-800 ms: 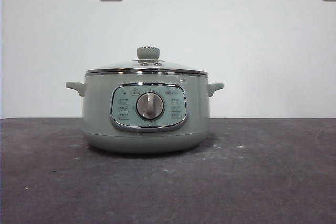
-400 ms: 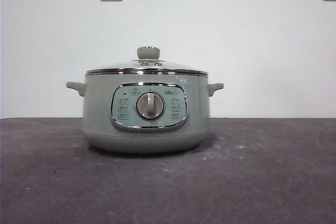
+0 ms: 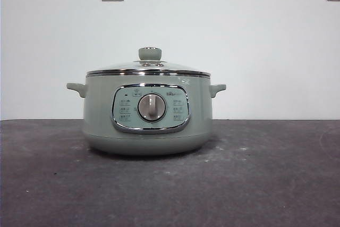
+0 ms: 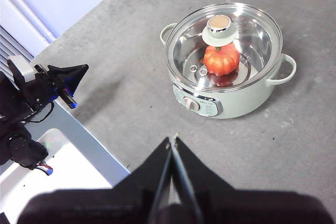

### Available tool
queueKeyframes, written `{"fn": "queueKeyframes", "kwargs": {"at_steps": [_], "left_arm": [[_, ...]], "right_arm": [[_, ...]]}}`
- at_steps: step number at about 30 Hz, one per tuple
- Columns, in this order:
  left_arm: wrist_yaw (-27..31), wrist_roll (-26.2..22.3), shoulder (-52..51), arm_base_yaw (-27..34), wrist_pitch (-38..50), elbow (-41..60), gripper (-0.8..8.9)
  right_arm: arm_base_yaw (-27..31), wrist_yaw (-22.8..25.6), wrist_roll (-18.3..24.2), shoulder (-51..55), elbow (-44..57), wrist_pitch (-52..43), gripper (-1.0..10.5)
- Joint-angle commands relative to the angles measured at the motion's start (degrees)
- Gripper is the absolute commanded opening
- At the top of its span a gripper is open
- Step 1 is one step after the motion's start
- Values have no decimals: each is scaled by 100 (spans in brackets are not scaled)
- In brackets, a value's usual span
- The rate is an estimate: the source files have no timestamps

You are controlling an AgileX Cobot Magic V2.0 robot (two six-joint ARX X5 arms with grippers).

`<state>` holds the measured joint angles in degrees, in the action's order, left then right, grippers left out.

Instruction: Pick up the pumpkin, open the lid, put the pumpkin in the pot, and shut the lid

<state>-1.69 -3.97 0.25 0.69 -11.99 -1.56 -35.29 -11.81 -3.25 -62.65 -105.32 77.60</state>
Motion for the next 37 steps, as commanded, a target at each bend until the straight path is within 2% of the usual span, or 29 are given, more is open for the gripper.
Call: {"fn": "queueKeyframes", "kwargs": {"at_steps": [1, 7, 9, 12, 15, 17, 23, 29, 34, 37], "left_arm": [[-4, 37, -17, 13, -70, 57, -3], [-4, 37, -17, 13, -70, 57, -3], [-4, 37, -17, 13, -72, 57, -3], [-4, 37, -17, 13, -72, 57, -3], [-4, 37, -17, 13, -70, 57, -3], [-4, 37, -17, 13, -70, 57, -3], [-4, 37, -17, 13, -70, 57, -3], [-4, 37, -17, 13, -70, 57, -3], [-4, 37, -17, 13, -70, 57, -3], [-4, 37, -17, 13, -70, 57, -3]], "right_arm": [[-2, 15, -52, 20, 13, 98, -1], [37, 17, -35, 50, 13, 98, 0], [223, 125, 474, 168, 13, 90, 0], [802, 129, 728, 450, 57, -170, 0], [1550, -236, 719, 931, 433, -885, 0], [2057, -634, 728, 1353, 920, -1384, 0], [2992, -610, 1088, 2697, 3115, -3377, 0], [3228, -610, 1029, 3926, 5696, -5565, 0], [3228, -586, 1025, 4752, 7547, -6502, 0], [3228, -579, 1019, 5233, 8404, -6706, 0]]}}
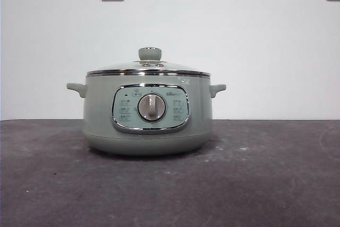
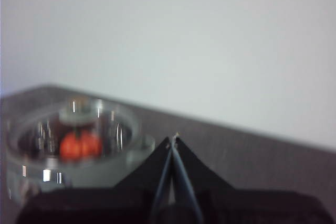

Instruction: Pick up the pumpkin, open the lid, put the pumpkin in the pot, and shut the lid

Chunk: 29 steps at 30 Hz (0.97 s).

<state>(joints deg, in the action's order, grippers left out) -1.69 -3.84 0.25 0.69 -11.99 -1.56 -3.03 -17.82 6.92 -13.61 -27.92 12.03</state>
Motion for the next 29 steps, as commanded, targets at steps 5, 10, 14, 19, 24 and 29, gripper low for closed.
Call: {"fn": "queueKeyframes", "kwargs": {"at_steps": [5, 10, 14, 19, 24, 29], "left_arm": [[-4, 24, -17, 13, -70, 57, -3], [-4, 24, -17, 13, -70, 57, -3], [-4, 24, -17, 13, -72, 57, -3], [-4, 24, -17, 13, -70, 57, -3], [-4, 24, -17, 13, -70, 57, -3], [-4, 24, -17, 13, -70, 57, -3]], "right_arm": [[-4, 52, 0, 1021, 1757, -238, 0], [-15, 337, -208, 1353, 2374, -306, 0], [-15, 457, -236, 1355, 2594, -310, 0], [-15, 483, -348, 1355, 2752, -238, 0], [-15, 468, -748, 1355, 2750, -258, 0], [-13, 470, -791, 1355, 2750, -258, 0]]}}
